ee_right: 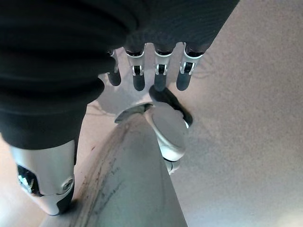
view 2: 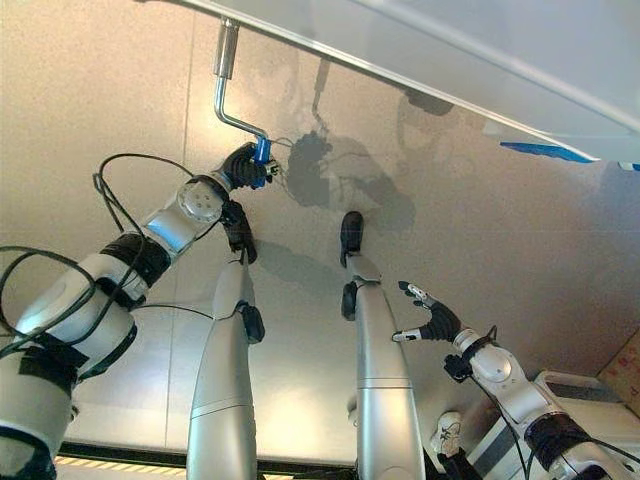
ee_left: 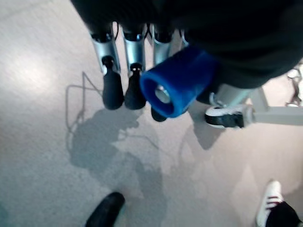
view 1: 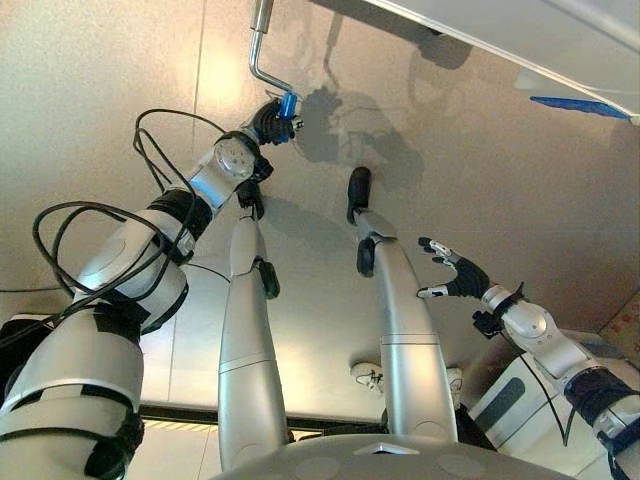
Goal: Raise the hospital bed
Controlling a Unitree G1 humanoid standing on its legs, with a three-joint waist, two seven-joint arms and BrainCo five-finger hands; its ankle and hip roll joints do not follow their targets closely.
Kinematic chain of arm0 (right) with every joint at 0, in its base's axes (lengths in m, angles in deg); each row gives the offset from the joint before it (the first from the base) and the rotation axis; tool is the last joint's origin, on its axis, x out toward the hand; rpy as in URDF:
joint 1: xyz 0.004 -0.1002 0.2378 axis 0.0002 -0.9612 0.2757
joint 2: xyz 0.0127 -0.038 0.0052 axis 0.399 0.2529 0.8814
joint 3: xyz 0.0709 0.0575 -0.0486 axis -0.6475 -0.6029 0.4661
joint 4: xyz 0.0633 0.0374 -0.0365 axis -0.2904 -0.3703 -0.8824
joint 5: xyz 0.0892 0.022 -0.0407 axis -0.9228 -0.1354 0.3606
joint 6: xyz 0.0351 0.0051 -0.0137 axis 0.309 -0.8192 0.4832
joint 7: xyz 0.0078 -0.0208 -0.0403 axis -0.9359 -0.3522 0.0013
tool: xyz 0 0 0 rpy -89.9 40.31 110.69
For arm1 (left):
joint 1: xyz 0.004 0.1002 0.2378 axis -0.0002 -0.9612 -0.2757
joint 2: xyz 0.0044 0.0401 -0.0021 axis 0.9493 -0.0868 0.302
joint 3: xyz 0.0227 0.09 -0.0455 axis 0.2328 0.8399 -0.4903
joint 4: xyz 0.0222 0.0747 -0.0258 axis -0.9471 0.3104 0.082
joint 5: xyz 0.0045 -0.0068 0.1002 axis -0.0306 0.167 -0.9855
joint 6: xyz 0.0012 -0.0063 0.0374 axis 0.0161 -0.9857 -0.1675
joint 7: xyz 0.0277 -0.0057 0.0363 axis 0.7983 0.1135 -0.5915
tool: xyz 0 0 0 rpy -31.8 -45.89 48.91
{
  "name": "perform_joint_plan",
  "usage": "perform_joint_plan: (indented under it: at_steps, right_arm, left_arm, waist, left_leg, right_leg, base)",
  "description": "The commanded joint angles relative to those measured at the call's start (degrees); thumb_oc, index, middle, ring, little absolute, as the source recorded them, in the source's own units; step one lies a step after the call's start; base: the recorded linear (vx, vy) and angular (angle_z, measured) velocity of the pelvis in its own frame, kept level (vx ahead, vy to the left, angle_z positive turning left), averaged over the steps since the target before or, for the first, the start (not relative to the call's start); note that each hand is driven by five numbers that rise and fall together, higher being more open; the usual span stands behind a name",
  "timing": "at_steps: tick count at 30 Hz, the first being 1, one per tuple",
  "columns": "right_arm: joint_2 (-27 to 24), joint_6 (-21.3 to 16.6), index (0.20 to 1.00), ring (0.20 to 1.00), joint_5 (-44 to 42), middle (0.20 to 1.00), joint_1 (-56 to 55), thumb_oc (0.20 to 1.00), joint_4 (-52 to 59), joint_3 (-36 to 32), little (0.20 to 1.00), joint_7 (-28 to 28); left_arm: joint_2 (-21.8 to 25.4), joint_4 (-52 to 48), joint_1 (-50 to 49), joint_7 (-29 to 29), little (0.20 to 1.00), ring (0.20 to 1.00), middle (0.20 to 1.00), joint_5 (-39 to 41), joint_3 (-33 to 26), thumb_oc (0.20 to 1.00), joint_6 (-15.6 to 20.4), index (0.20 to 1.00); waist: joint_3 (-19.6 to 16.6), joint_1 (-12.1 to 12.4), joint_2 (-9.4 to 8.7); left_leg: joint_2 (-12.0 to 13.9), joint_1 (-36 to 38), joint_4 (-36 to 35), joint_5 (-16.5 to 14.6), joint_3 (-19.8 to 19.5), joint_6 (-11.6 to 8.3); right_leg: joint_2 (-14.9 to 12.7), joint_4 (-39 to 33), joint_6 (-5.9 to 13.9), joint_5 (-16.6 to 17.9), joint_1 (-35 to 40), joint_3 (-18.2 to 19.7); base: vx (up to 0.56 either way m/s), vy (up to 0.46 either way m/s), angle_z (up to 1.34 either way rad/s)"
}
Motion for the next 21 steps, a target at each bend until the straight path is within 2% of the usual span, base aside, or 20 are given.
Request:
perform_joint_plan:
  at_steps: [1, 3, 6, 7, 10, 12, 13, 16, 17, 18, 19, 21]
  right_arm:
    - [-1.86, 0.48, 1.000, 1.000, 0.59, 1.000, -3.11, 1.000, 0.83, 4.15, 1.000, 0.24]
    - [-2.01, 0.50, 1.000, 1.000, 0.62, 1.000, -3.29, 1.000, 0.81, 3.98, 1.000, 0.25]
    - [-2.47, 0.40, 1.000, 1.000, 0.81, 1.000, -4.67, 1.000, 1.82, 2.78, 1.000, 0.50]
    - [-2.46, 0.42, 1.000, 1.000, 0.81, 1.000, -4.67, 1.000, 1.85, 2.80, 1.000, 0.51]
    - [-2.69, 0.38, 1.000, 1.000, 0.92, 1.000, -5.33, 1.000, 2.09, 2.11, 1.000, 0.57]
    - [-3.24, 0.34, 1.000, 1.000, 1.01, 1.000, -6.23, 1.000, 2.34, 1.30, 1.000, 0.70]
    - [-3.24, 0.34, 1.000, 1.000, 1.01, 1.000, -6.21, 1.000, 2.35, 1.33, 1.000, 0.71]
    - [-3.52, 0.19, 1.000, 1.000, 1.11, 1.000, -7.15, 1.000, 2.84, 0.38, 1.000, 0.90]
    - [-3.57, 0.13, 1.000, 1.000, 0.89, 1.000, -7.82, 1.000, 3.20, -0.27, 1.000, 1.22]
    - [-3.60, 0.14, 1.000, 1.000, 0.88, 1.000, -7.82, 1.000, 3.23, -0.24, 1.000, 1.23]
    - [-3.84, 0.02, 1.000, 1.000, 0.99, 1.000, -8.41, 1.000, 3.45, -0.85, 1.000, 1.31]
    - [-3.90, -0.01, 1.000, 1.000, 0.95, 1.000, -8.77, 1.000, 3.59, -1.20, 1.000, 1.38]
  left_arm:
    - [1.14, -8.67, 7.25, 0.40, 0.200, 0.200, 0.200, 2.79, -0.74, 0.200, 6.80, 0.200]
    - [2.41, -10.16, 6.81, 0.88, 0.200, 0.200, 0.200, 3.27, -0.32, 0.200, 6.96, 0.200]
    - [8.25, -17.07, 5.20, 2.29, 0.200, 0.200, 0.200, 5.91, 0.90, 0.200, 7.75, 0.200]
    - [8.34, -17.18, 5.15, 2.29, 0.200, 0.200, 0.200, 5.93, 0.88, 0.200, 7.69, 0.200]
    - [12.63, -21.62, 3.91, 3.26, 0.200, 0.200, 0.200, 7.48, 1.71, 0.200, 8.00, 0.200]
    - [17.13, -26.74, 2.74, 4.18, 0.200, 0.200, 0.200, 9.85, 2.13, 0.200, 8.75, 0.200]
    - [17.20, -26.81, 2.70, 4.19, 0.200, 0.200, 0.200, 9.87, 2.11, 0.200, 8.72, 0.200]
    - [21.55, -31.32, 1.88, 5.03, 0.200, 0.200, 0.200, 11.77, 2.44, 0.200, 9.53, 0.200]
    - [24.47, -34.29, 1.12, 5.62, 0.200, 0.200, 0.200, 12.86, 2.25, 0.200, 10.00, 0.200]
    - [24.55, -34.40, 1.01, 5.62, 0.200, 0.200, 0.200, 12.87, 2.16, 0.200, 9.95, 0.200]
    - [27.12, -36.63, 0.08, 6.11, 0.200, 0.200, 0.200, 14.23, 2.00, 0.200, 10.21, 0.200]
    - [28.73, -38.13, -0.68, 6.56, 0.200, 0.200, 0.200, 15.03, 1.79, 0.200, 10.32, 0.200]
  waist:
    - [-1.10, 0.63, 1.82]
    - [-1.12, 0.67, 1.83]
    - [-1.26, 1.02, 2.02]
    - [-1.25, 0.99, 2.00]
    - [-1.27, 1.24, 2.08]
    - [-1.27, 1.43, 2.20]
    - [-1.28, 1.40, 2.19]
    - [-1.44, 1.55, 2.24]
    - [-1.46, 1.68, 2.27]
    - [-1.48, 1.64, 2.27]
    - [-1.53, 1.80, 2.27]
    - [-1.58, 1.87, 2.29]
  left_leg:
    - [0.03, 1.15, 12.61, -14.43, -0.63, 2.38]
    - [-0.03, 1.14, 12.67, -14.43, -0.59, 2.38]
    - [-0.09, 1.18, 12.59, -14.28, -0.62, 2.26]
    - [-0.09, 1.19, 12.58, -14.28, -0.62, 2.26]
    - [-0.07, 1.18, 12.58, -14.18, -0.62, 2.19]
    - [-0.17, 1.05, 12.65, -14.15, -0.75, 2.17]
    - [-0.17, 1.05, 12.65, -14.15, -0.75, 2.17]
    - [-0.13, 0.88, 12.75, -14.12, -0.87, 2.13]
    - [-0.14, 0.78, 12.80, -14.09, -0.83, 2.13]
    - [-0.14, 0.77, 12.80, -14.10, -0.83, 2.13]
    - [-0.10, 0.76, 12.86, -14.10, -0.85, 2.09]
    - [-0.07, 0.76, 12.93, -14.11, -0.86, 2.06]
  right_leg:
    - [2.84, -14.19, 5.04, 10.36, 4.45, 2.21]
    - [2.83, -14.15, 5.03, 10.40, 4.44, 2.23]
    - [2.59, -14.23, 5.09, 10.42, 4.65, 2.02]
    - [2.59, -14.24, 5.09, 10.42, 4.66, 2.02]
    - [2.46, -14.33, 5.09, 10.52, 4.73, 1.86]
    - [2.45, -14.38, 5.02, 10.58, 4.68, 1.76]
    - [2.45, -14.38, 5.02, 10.58, 4.68, 1.76]
    - [2.38, -14.34, 5.06, 10.63, 4.51, 1.67]
    - [2.45, -14.37, 5.06, 10.60, 4.46, 1.72]
    - [2.45, -14.37, 5.06, 10.60, 4.46, 1.72]
    - [2.43, -14.29, 5.06, 10.57, 4.45, 1.67]
    - [2.37, -14.29, 5.08, 10.57, 4.47, 1.63]
  base:
    - [0.00, 0.000, 0.00]
    - [0.00, 0.000, 0.00]
    - [0.00, 0.000, 0.00]
    - [0.00, 0.000, 0.00]
    - [0.00, 0.000, 0.00]
    - [0.00, 0.000, 0.00]
    - [0.00, 0.000, 0.00]
    - [0.00, 0.000, 0.00]
    - [0.00, 0.000, 0.00]
    - [0.00, 0.000, 0.00]
    - [0.00, 0.000, 0.00]
    - [0.00, 0.000, 0.00]
